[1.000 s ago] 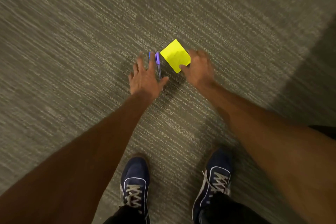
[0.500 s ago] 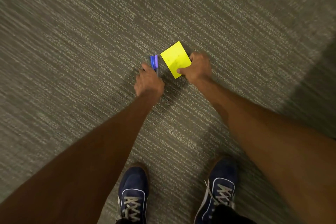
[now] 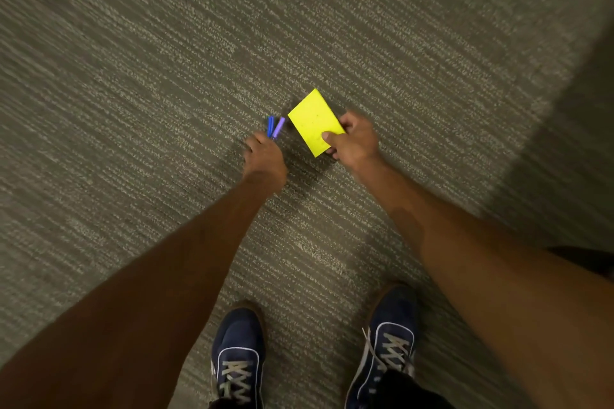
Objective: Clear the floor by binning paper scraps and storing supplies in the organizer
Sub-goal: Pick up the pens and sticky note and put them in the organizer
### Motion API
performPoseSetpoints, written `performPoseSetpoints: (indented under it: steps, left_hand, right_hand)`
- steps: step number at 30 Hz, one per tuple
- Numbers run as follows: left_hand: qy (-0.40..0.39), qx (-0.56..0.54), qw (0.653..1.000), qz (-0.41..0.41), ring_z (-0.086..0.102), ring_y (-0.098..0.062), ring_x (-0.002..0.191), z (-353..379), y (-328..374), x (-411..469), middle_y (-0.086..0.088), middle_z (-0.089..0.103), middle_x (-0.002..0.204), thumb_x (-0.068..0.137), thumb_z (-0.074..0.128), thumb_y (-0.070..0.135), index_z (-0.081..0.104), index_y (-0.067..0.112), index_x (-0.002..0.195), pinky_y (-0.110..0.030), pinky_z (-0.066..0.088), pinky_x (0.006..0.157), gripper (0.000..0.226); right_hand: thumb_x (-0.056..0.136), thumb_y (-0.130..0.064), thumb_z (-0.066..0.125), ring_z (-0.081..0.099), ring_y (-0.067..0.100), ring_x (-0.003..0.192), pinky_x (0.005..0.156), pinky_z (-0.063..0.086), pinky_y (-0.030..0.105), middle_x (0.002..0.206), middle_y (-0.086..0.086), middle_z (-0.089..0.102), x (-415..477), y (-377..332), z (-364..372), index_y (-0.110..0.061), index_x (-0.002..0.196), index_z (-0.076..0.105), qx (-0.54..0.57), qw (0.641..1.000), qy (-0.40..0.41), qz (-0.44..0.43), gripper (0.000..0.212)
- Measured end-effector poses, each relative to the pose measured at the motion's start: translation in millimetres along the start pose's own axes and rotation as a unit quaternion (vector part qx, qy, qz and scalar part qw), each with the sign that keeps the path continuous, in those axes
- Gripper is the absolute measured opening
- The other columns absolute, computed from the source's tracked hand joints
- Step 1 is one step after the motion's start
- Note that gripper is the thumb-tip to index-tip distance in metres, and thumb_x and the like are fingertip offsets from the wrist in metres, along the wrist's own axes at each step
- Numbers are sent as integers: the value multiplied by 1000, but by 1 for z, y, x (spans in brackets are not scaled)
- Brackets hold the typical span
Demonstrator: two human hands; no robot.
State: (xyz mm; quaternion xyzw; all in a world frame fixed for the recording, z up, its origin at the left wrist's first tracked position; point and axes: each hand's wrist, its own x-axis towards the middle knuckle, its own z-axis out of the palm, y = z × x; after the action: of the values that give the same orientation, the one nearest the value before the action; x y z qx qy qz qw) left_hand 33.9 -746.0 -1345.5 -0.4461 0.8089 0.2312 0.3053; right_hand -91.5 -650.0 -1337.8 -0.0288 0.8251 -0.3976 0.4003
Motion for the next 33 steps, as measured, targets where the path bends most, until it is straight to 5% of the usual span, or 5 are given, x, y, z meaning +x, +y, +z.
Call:
performPoseSetpoints:
  steps: [6,11,15,22,33]
  left_hand:
    - [-4,-242,970,23,57,-41,113,-29,10,-29,-31,52,130,101,43,0,27,-6,142,-37,42,81,45]
    - [-61,-489,870,15,54,-16,67,-77,19,-86,-8,55,83,106,33,0,48,9,122,-29,52,58,23]
    - [-86,-614,784,13,69,-17,77,-128,28,-141,-6,69,89,107,36,-1,60,15,104,-31,59,68,28]
    - [-137,-669,726,81,74,-19,89,-223,34,-258,-7,74,102,104,45,0,60,11,117,-34,60,74,23]
    - [-171,-651,726,141,75,-22,88,-358,38,-450,-11,75,106,101,50,-1,62,10,117,-37,63,79,22]
  right_hand:
    - [92,7,63,51,20,62,38,42,18,93,18,56,-43,-25,-28,-12,82,48,108,994,-13,19,26]
    - [94,5,62,54,14,65,41,46,14,85,5,59,-100,-64,-61,-14,87,54,190,981,6,39,21]
    - [95,-3,63,61,21,83,62,54,28,95,7,64,-151,-100,-93,-15,90,56,291,954,-6,66,15]
    - [98,-4,60,61,29,92,71,55,40,99,13,62,-254,-177,-148,-13,95,55,330,944,31,11,10]
    - [87,20,55,62,40,104,82,59,61,109,18,62,-437,-297,-242,2,124,53,386,920,69,-27,41]
